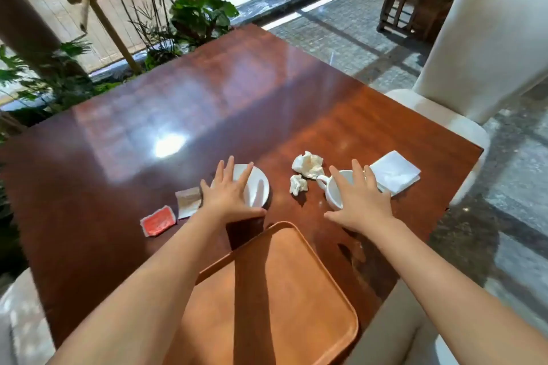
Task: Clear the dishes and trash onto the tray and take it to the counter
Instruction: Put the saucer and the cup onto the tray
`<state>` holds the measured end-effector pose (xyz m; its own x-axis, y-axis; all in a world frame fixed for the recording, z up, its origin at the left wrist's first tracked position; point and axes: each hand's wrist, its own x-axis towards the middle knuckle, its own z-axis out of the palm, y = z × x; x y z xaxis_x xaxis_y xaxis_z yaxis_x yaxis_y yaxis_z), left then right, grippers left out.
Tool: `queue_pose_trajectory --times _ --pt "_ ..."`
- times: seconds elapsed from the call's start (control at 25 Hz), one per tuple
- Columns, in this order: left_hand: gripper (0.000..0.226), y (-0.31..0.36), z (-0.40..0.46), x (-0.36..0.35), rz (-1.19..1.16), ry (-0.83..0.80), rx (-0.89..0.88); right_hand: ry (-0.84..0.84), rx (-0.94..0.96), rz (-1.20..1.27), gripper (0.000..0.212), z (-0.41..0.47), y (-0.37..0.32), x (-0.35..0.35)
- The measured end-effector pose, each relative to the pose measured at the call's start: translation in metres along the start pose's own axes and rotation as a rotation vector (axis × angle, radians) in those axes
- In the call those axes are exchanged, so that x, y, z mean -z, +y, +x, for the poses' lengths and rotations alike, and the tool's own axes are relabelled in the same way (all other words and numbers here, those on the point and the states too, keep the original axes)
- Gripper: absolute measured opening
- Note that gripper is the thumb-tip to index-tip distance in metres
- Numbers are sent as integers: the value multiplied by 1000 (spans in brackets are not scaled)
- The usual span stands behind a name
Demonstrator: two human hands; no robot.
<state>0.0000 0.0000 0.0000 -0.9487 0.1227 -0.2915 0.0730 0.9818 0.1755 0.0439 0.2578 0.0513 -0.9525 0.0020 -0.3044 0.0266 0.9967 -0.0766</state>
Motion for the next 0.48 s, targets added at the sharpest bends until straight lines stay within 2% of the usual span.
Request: queue_pose_trajectory --times 0.24,0.48 --pt "125 -8 33 -6 -9 -178 25 -43 -26 73 89 19 12 -12" --pt "126 -7 36 -8 79 -238 38 11 -43 112 78 30 10 -13"
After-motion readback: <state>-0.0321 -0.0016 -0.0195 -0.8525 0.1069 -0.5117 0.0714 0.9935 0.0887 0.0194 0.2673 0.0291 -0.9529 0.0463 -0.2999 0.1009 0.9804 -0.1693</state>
